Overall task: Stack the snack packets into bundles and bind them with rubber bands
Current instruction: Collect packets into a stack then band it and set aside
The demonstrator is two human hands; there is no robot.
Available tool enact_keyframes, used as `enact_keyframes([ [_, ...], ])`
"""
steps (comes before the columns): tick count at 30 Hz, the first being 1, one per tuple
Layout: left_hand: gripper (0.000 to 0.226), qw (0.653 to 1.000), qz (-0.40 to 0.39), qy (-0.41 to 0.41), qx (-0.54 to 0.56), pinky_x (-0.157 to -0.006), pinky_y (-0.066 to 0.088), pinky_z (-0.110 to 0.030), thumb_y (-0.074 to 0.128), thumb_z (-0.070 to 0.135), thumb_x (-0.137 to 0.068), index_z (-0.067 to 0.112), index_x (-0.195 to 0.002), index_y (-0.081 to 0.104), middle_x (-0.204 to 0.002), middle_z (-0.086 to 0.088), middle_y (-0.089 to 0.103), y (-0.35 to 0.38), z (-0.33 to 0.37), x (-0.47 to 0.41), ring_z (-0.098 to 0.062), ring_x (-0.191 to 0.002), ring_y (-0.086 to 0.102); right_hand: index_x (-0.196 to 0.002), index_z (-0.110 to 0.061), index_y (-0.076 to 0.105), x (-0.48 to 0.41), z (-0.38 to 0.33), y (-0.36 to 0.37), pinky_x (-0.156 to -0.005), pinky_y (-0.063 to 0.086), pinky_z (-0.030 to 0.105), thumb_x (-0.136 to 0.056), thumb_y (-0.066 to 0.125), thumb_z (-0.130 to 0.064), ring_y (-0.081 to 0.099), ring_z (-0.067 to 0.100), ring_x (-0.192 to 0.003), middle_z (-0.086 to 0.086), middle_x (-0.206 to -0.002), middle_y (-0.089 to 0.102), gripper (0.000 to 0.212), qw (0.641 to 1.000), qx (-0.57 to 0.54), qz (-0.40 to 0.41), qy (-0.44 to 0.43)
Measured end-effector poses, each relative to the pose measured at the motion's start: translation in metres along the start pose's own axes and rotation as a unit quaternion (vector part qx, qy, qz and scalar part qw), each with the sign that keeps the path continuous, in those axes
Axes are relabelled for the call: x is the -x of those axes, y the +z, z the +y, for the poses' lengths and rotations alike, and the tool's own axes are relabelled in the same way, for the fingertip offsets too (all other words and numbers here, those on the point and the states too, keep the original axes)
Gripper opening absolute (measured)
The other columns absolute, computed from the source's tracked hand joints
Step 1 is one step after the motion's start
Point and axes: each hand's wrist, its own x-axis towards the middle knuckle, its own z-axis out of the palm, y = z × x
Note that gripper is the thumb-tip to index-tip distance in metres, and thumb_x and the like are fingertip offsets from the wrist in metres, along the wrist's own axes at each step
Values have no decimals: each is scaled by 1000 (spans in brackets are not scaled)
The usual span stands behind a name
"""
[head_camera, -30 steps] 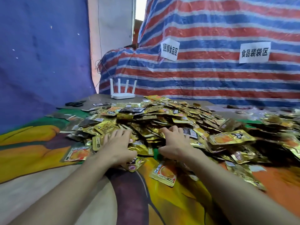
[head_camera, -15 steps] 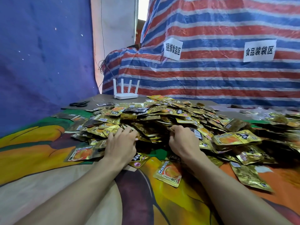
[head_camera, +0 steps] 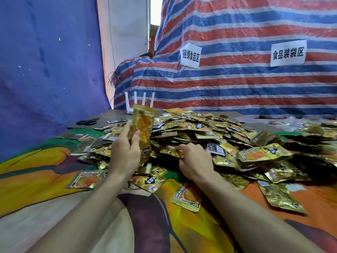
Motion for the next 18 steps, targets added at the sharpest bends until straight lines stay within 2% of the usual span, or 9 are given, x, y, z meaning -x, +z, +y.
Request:
enact_keyframes([
  [1,16,999,25,-22,26,-46,37,-12,49,23,-106,27,-93,56,-68,6,54,-1,0,-1,1,-48,48,-134,-30,61,0,0,-1,-100,40,47,-91,56,-17,57,29,-119,1,-123,67,45,1000,-4,22,-3],
  [3,18,992,76,-77,69,-48,40,-15,52,26,-105,27,-87,52,-66,3,50,-1,-1,-3,1,-46,47,-124,-28,66,2,2,-4,-89,47,42,-91,54,-14,63,30,-108,2,-110,72,37,998,-19,61,-4],
  [5,25,974,121,-144,126,-40,38,-15,55,23,-104,24,-81,45,-65,1,38,3,-1,-5,-1,-43,44,-122,-27,67,3,3,-8,-79,51,39,-94,55,-17,67,30,-101,2,-104,74,32,995,-44,90,3],
  [7,29,951,136,-213,176,-46,42,-14,58,23,-103,24,-80,40,-73,1,38,6,-1,-6,-4,-57,45,-119,-27,69,3,5,-12,-74,54,38,-92,59,-16,68,31,-93,5,-99,74,31,991,-83,99,19],
  [9,29,928,126,-273,220,-67,51,-29,61,27,-101,24,-84,38,-87,-1,47,8,-2,-7,-13,-78,52,-108,-25,73,2,7,-16,-69,56,39,-89,64,-15,68,28,-82,4,-89,73,24,985,-138,93,46],
  [11,26,906,116,-313,259,-87,56,-48,63,28,-100,23,-89,40,-106,-9,57,6,-3,-6,-27,-102,61,-91,-22,76,1,9,-19,-56,50,33,-87,72,-20,65,14,-59,-1,-71,70,6,972,-201,102,67],
  [13,25,888,117,-335,293,-89,56,-59,65,26,-99,18,-95,42,-121,-19,59,5,-1,-7,-36,-112,63,-71,-17,71,3,8,-23,-49,42,29,-82,80,-27,54,7,-41,-5,-54,63,17,953,-271,121,66],
  [16,29,859,132,-360,339,-85,57,-60,70,23,-95,13,-102,44,-125,-21,62,3,0,-9,-37,-110,66,-67,-10,70,6,6,-29,-46,51,35,-79,83,-26,63,16,-47,-1,-57,68,24,917,-368,130,79],
  [18,28,835,145,-373,378,-77,60,-55,72,20,-94,14,-96,44,-116,-17,66,1,-1,-10,-31,-94,70,-77,-15,75,8,2,-32,-51,59,39,-83,83,-25,73,23,-61,3,-71,75,14,879,-459,91,91],
])
